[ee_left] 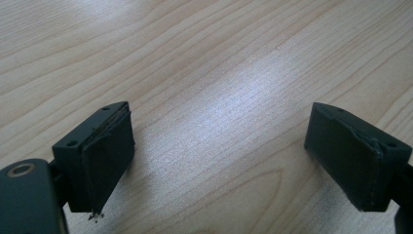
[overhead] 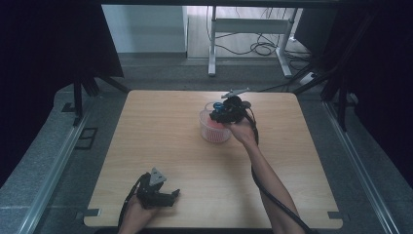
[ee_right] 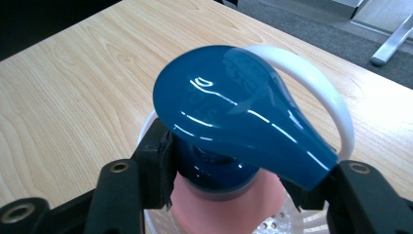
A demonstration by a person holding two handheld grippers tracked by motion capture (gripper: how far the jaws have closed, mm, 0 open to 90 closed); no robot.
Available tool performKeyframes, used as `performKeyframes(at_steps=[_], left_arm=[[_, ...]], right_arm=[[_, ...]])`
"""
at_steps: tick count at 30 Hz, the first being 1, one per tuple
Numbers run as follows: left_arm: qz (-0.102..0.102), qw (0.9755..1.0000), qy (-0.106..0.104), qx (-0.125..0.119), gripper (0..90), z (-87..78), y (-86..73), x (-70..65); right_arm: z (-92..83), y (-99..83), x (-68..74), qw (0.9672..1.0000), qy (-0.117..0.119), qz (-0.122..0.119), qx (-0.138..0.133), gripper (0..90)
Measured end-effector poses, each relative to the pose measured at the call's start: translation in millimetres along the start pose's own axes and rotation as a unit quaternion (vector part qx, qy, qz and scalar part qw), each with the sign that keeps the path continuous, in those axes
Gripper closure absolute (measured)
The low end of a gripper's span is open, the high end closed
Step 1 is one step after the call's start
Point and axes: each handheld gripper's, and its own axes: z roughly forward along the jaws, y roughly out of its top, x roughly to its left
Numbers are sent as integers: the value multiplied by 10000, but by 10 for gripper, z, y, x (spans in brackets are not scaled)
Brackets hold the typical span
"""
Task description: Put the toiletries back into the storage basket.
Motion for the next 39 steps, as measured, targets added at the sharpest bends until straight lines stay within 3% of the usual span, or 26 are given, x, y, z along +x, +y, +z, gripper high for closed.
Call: performKeyframes(at_steps=[17,39], left_arm=[[1,10000,1,0,104,0,0,0],[21,10000,4,-6,104,2,3,1]], right_arm=[[-107,-15,-10,9996,-109,-142,-207,274],[-299,-38,-15,9994,-107,-161,-288,195]])
